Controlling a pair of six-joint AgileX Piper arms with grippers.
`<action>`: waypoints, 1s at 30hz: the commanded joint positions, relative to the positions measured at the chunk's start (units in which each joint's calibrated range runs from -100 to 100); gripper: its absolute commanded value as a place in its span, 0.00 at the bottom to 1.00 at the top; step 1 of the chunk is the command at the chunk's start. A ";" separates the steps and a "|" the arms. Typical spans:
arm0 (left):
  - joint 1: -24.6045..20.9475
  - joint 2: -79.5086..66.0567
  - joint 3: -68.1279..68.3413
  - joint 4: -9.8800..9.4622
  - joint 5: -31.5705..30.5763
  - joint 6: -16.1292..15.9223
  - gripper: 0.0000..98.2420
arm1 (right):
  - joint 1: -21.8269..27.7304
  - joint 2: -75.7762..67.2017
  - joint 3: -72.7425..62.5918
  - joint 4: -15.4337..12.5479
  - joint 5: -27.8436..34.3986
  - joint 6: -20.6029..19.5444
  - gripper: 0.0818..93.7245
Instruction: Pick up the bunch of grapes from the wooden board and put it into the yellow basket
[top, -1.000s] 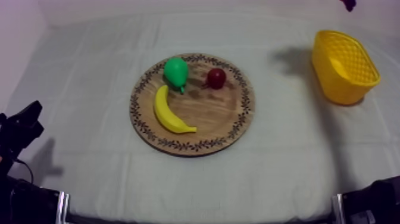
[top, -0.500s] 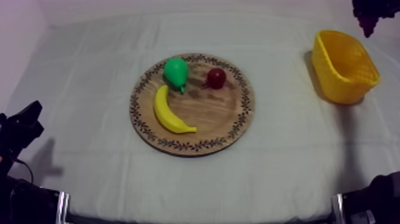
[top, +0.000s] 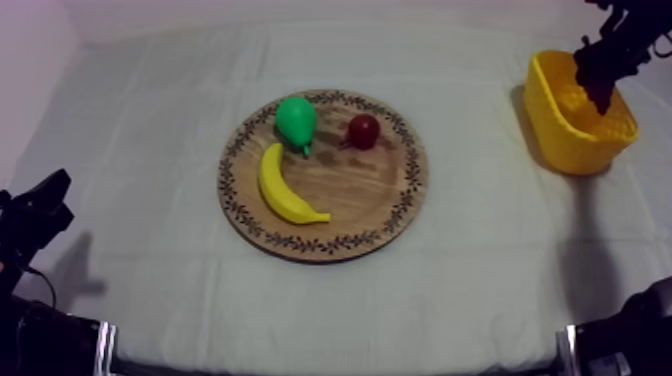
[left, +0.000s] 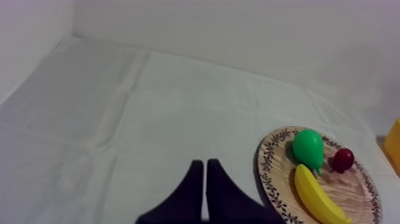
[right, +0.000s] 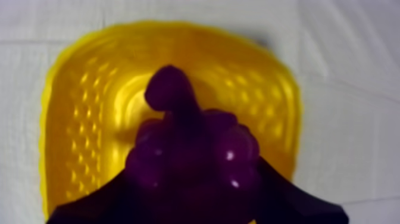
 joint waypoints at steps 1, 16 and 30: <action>0.00 0.00 -0.03 -0.03 -0.05 0.01 0.00 | -0.15 1.35 0.29 -0.18 -0.16 0.07 0.38; 0.00 0.00 -0.03 -0.03 -0.05 0.01 0.00 | -0.28 0.92 1.82 -0.81 -7.21 -0.28 0.66; 0.00 0.00 -0.03 -0.03 -0.05 0.01 0.00 | 0.74 -24.91 19.40 1.08 -15.18 -1.27 0.55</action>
